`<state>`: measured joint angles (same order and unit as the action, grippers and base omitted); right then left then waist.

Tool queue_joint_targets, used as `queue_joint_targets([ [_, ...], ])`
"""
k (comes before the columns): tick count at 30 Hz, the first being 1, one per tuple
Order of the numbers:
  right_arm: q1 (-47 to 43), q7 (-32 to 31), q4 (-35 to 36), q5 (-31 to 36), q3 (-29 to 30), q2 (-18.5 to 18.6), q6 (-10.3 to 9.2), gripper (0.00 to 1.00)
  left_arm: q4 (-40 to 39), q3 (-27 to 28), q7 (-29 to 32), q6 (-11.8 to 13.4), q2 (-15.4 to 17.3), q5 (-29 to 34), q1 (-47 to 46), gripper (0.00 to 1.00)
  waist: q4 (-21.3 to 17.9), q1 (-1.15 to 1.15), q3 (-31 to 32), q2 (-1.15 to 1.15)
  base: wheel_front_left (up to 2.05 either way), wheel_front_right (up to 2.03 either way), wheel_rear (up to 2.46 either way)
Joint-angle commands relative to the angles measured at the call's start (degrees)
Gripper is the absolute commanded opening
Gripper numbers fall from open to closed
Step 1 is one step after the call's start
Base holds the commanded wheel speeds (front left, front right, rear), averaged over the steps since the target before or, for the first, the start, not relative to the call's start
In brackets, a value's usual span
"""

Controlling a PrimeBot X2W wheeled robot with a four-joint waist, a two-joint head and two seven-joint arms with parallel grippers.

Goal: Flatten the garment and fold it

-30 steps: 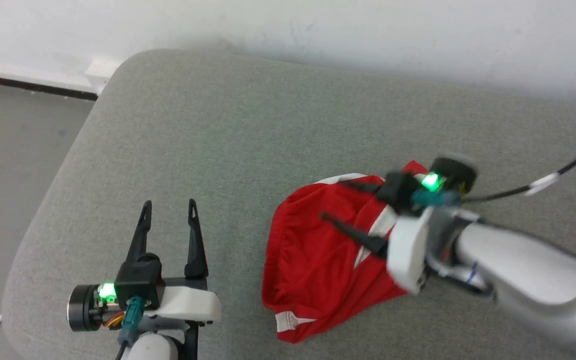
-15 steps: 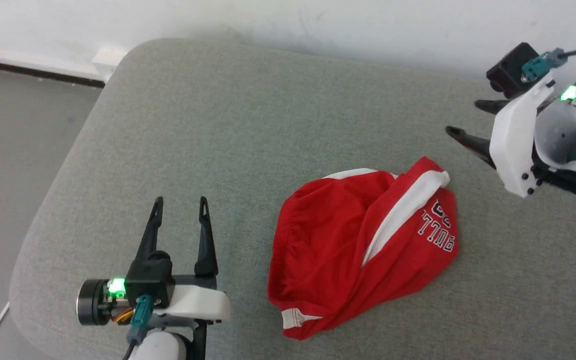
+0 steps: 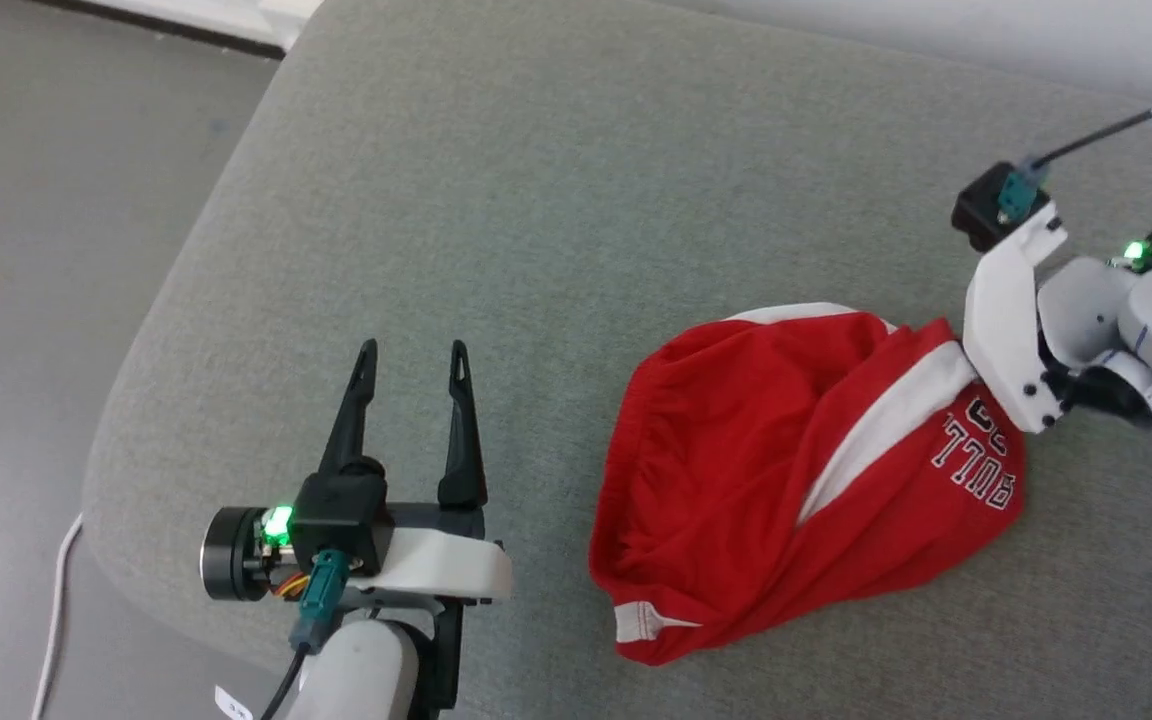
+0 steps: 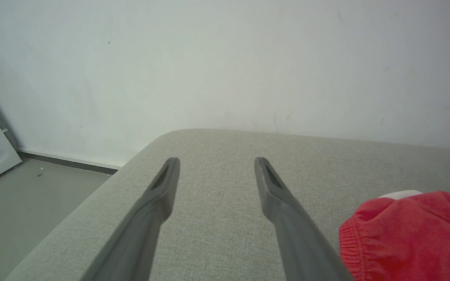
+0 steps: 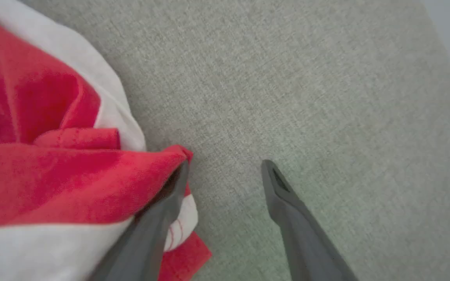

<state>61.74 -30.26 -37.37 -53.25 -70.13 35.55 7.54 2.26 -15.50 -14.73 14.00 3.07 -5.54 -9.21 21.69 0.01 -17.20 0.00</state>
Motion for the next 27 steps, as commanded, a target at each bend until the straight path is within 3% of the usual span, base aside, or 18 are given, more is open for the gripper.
queue_joint_targets([
  [1, -1.4, -0.46, -0.38, -0.68, -0.87, -0.11, -0.05, 1.0, -0.25, -0.21, -0.27, 0.62, -0.18, -0.12, -0.85, 1.0, 1.96, -0.01, -1.96, 0.0, 0.0, 0.0, 0.0],
  [6, -2.72, -0.34, -0.54, -2.57, -1.98, -0.09, -0.05, 1.0, -0.14, 0.2, -0.27, 1.2, -0.19, 0.01, -0.54, 1.0, 1.19, -0.01, -1.54, 0.0, 0.0, 0.0, 0.0],
  [7, -2.78, -0.36, -0.38, -2.75, -2.2, -0.02, -0.05, 0.43, -0.04, 0.29, -0.27, 1.2, -0.19, 0.07, -0.5, 1.0, 0.89, -0.01, -1.37, 0.0, 0.0, 0.0, 0.0],
  [8, -2.67, 0.22, -0.24, -2.92, -2.32, 0.08, -0.05, 0.08, 0.05, 0.32, -0.27, 1.12, -0.19, 0.13, -0.51, 1.0, 0.58, -0.01, -1.19, 0.0, 0.0, 0.0, 0.0],
  [9, -2.52, 1.01, -0.05, -3.47, -2.38, 0.07, -0.05, 0.0, 0.1, 0.39, -0.27, 1.04, -0.19, 0.23, -0.51, 1.0, 0.13, -0.01, -0.92, 0.0, 0.0, 0.0, 0.0],
  [14, 1.09, 12.23, 2.75, -4.5, -1.92, 0.68, -0.05, 0.0, 0.33, 1.75, -0.27, 0.57, -0.19, 1.2, 0.19, 1.0, -2.98, -0.01, 1.5, 0.0, 0.0, 0.0, 0.0],
  [19, 3.42, 21.91, 10.18, -1.9, -2.32, 4.77, -0.05, 0.0, 0.66, 3.84, -0.27, -0.27, -0.18, 2.41, 2.25, 1.0, -6.25, -0.01, 4.95, 0.0, 0.0, 0.0, 0.0],
  [20, 3.42, 21.91, 10.18, -1.9, -2.32, 4.77, -0.05, 0.0, 0.66, 3.84, -0.27, -0.27, -0.18, 2.41, 2.25, 1.0, -6.25, -0.01, 4.95, 0.0, 0.0, 0.0, 0.0],
  [23, 2.84, 25.67, 16.38, -2.1, -1.9, 8.7, -0.05, 0.0, 0.65, 5.24, -0.27, -0.82, -0.02, 2.85, 3.78, 1.0, -8.53, -0.01, 6.8, 0.0, 0.0, 0.0, 0.0],
  [27, 0.36, 26.23, 23.04, -4.19, 0.07, 14.38, -0.05, 0.0, 0.39, 6.58, -0.27, -1.52, 0.24, 3.42, 5.46, 1.0, -11.82, -0.01, 8.05, 0.0, 0.0, 0.0, 0.0],
])
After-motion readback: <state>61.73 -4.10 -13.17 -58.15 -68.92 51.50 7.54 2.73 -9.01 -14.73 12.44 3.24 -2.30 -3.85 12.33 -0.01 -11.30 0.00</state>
